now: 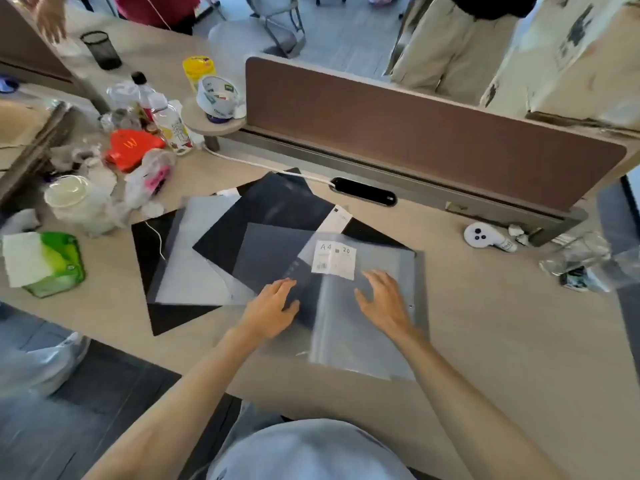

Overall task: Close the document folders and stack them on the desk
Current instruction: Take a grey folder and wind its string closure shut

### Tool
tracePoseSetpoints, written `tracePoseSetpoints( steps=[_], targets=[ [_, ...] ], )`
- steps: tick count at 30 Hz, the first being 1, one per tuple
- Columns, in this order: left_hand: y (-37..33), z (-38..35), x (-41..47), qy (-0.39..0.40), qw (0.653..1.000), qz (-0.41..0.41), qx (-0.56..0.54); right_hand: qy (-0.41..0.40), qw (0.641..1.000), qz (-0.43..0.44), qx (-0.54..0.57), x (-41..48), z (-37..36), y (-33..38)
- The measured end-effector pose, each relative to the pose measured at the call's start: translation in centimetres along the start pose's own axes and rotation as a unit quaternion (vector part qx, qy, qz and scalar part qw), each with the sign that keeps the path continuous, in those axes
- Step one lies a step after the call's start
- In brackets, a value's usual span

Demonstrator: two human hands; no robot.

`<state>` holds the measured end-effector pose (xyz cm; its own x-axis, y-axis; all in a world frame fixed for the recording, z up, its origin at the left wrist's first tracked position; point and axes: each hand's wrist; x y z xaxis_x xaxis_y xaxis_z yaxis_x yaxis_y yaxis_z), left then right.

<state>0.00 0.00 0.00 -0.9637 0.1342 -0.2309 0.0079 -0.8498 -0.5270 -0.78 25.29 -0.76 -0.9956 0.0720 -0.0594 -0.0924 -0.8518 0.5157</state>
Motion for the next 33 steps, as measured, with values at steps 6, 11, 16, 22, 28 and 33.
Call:
tracePoseSetpoints(
  steps=[6,11,16,22,28,33],
  targets=[
    [3.4,-4.1,-1.6,0.107,0.957,-0.198,0.182,0.111,0.988,-0.083,-0.068,-4.5,-3.3,0.1],
    [5.3,-4.6,-1.1,0.107,0.949,-0.218,0.200,0.196,0.973,-0.092,-0.076,-7.5,-4.5,0.2],
    [7.0,-4.2,-0.5,0.107,0.937,-0.276,0.186,0.107,0.979,-0.175,-0.001,-7.5,-4.3,-0.2],
    [6.3,-4.6,-0.5,0.115,0.950,-0.237,0.168,0.043,0.939,-0.339,-0.027,-7.3,-3.4,-3.4],
    [1.2,-6.9,-1.2,0.097,0.994,0.025,0.047,0.096,0.972,-0.189,-0.097,-8.2,-3.4,-4.7],
    [0.0,-6.5,-0.8,0.026,0.991,0.121,0.042,0.054,0.980,-0.190,-0.003,-7.0,-1.8,-7.1]
  ],
)
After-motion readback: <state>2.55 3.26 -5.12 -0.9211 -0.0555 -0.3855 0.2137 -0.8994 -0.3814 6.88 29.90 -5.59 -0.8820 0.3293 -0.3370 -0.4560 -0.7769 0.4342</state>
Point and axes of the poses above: each hand's wrist, its own x-axis towards the middle knuckle, its own z-axis out of the back of the hand, y = z × x, and after that the axes turned 6 degrees about -y, right-handed
